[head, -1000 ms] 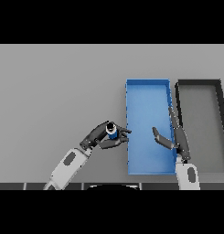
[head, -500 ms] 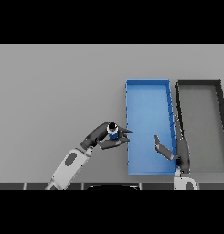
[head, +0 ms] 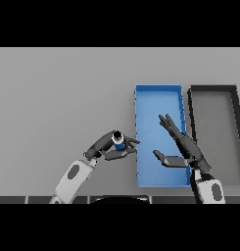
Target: Pick up the blue pipe and place it into the blue bin.
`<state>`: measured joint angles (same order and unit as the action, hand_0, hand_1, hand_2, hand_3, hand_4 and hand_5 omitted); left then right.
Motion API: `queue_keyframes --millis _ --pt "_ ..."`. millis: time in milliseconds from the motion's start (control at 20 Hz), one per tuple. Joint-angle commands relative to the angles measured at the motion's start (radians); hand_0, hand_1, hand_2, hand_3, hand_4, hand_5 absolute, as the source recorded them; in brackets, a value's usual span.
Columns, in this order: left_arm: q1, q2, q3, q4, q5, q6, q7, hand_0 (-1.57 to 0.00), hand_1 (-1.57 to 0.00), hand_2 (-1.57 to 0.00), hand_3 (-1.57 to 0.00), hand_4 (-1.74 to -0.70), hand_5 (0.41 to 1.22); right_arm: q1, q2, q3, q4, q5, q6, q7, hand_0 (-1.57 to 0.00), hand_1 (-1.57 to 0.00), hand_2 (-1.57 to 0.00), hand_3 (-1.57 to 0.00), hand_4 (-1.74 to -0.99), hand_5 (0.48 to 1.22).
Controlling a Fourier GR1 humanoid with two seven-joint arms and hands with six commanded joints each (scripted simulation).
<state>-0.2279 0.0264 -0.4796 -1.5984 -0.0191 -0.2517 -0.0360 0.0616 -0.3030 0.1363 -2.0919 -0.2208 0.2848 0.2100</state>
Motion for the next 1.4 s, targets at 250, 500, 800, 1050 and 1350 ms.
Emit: queue_keyframes --millis 250,500,800,1050,1350 --pt "-0.01 -0.024 0.017 0.025 -0.045 -0.007 -0.003 -1.57 -1.57 -1.57 -1.57 -1.47 1.221 -0.224 -0.036 0.107 0.0 0.005 0.05 0.118 0.0 0.0 -0.04 0.0 -1.298 0.559" --pt "-0.001 -0.043 0.027 0.047 -0.065 -0.042 -0.046 -1.57 -1.57 -1.57 -1.57 -1.46 1.221 -0.38 0.008 0.184 0.041 -0.031 0.074 0.206 0.0 0.0 -0.05 0.0 -1.268 0.555" --pt "-0.002 -0.066 0.055 0.039 -0.06 -0.077 0.004 -1.57 -1.57 -1.57 -1.57 -1.47 1.221 -0.522 0.041 0.222 0.117 -0.035 0.1 0.29 -0.02 -0.03 -0.08 0.0 -1.196 0.526" --pt "0.005 -0.068 0.075 0.031 -0.089 -0.093 0.032 -1.57 -1.57 -1.57 -1.57 -1.46 1.221 -0.597 0.083 0.243 0.217 -0.019 0.141 0.285 -0.17 -0.22 -0.26 -0.13 -1.233 0.487" --pt "0.018 -0.074 0.077 0.022 -0.076 -0.1 0.057 -1.57 -1.57 -1.57 -1.51 -1.66 1.221 -0.62 0.128 0.266 0.24 -0.036 0.135 0.265 -1.13 -1.13 -1.15 -0.95 -1.551 0.596"
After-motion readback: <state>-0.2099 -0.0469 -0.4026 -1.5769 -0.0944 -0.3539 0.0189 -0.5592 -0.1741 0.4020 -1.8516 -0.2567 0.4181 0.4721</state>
